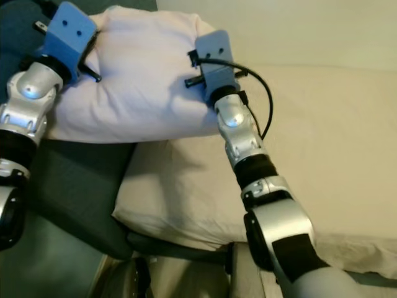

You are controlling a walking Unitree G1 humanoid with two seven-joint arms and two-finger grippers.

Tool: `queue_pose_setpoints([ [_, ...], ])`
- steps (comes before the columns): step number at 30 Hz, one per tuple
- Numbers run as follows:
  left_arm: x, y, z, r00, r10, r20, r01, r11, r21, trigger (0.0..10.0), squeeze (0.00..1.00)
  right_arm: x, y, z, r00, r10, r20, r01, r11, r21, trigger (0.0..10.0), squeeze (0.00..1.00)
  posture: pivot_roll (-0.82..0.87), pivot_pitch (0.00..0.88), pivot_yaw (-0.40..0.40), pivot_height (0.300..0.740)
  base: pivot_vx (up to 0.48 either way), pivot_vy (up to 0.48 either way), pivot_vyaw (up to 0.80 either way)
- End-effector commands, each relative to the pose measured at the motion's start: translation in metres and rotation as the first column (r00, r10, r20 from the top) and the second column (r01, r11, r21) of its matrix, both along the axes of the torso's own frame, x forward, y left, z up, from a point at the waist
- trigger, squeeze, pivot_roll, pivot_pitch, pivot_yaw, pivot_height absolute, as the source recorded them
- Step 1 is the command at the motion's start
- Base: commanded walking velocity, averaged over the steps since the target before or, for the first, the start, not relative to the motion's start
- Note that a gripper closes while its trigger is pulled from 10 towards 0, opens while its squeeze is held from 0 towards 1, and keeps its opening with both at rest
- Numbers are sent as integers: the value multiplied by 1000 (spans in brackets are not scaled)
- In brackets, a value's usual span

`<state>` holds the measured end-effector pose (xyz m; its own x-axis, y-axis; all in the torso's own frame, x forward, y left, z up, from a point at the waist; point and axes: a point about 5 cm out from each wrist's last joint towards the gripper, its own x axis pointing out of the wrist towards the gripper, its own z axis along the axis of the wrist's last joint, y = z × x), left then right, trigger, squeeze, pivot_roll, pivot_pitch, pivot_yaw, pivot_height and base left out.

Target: Clean up the room

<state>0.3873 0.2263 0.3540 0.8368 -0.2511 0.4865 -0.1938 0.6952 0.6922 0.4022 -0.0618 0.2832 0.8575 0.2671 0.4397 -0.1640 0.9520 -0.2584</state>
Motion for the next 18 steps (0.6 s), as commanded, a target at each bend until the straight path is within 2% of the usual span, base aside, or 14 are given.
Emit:
queue_pose_setpoints([
  [1, -6, 11, -9, 999, 20, 27, -23, 995, 96, 10000, 0, 1, 3, -66, 962, -8, -275, 0, 1000, -29, 10000, 0, -37, 166, 13, 586, 0, 0, 0],
  [2, -6, 11, -9, 999, 20, 27, -23, 995, 96, 10000, 0, 1, 3, -66, 962, -8, -275, 0, 1000, -29, 10000, 0, -37, 166, 13, 586, 0, 0, 0],
  [3, -4, 8, -26, 1000, 12, -28, -8, 991, 136, 10000, 0, -2, 8, -82, 937, 11, -349, -21, 999, -25, 10000, 0, -37, 166, 13, 586, 0, 0, 0],
  [5, 2, -5, -95, 977, 44, -211, 4, 975, 222, 10000, 0, -12, 12, -131, 826, 7, -563, -19, 1000, -16, 10000, 0, -25, 178, 5, 586, 0, 0, 0],
  [6, 2, -10, -119, 961, 53, -273, 15, 970, 241, 10000, 0, -17, 13, -145, 788, 5, -616, -17, 1000, -13, 10000, 0, -23, 181, 2, 586, 0, 0, 0],
  [7, 2, -10, -119, 961, 53, -273, 15, 970, 241, 10000, 0, -17, 13, -145, 788, 5, -616, -17, 1000, -13, 10000, 0, -23, 181, 2, 586, 0, 0, 0],
  [9, -4, -28, -176, 912, 62, -405, 49, 965, 258, 10000, 0, -26, 6, -172, 707, -33, -707, 26, 999, -20, 10000, 0, -24, 188, -2, 586, 0, 0, 0],
  [11, -4, -28, -176, 912, 62, -405, 49, 965, 258, 10000, 0, -26, 6, -172, 707, -33, -707, 26, 999, -20, 10000, 0, -24, 188, -2, 586, 0, 0, 0],
  [13, -12, -42, -212, 877, 59, -476, 65, 969, 240, 10000, 0, -33, 1, -189, 653, -45, -756, 65, 998, -4, 10000, 0, -29, 203, -1, 586, 0, 0, 0],
  [14, -14, -44, -220, 866, 65, -495, 51, 975, 216, 10000, 0, -36, 1, -193, 642, -32, -766, 71, 997, 18, 10000, 0, -28, 210, -1, 586, 0, 0, 0],
  [18, -13, -46, -221, 866, 73, -494, 23, 982, 185, 10000, 0, -40, 0, -200, 623, -8, -782, 65, 997, 41, 10000, 0, -25, 225, 1, 586, 0, 0, 0],
])
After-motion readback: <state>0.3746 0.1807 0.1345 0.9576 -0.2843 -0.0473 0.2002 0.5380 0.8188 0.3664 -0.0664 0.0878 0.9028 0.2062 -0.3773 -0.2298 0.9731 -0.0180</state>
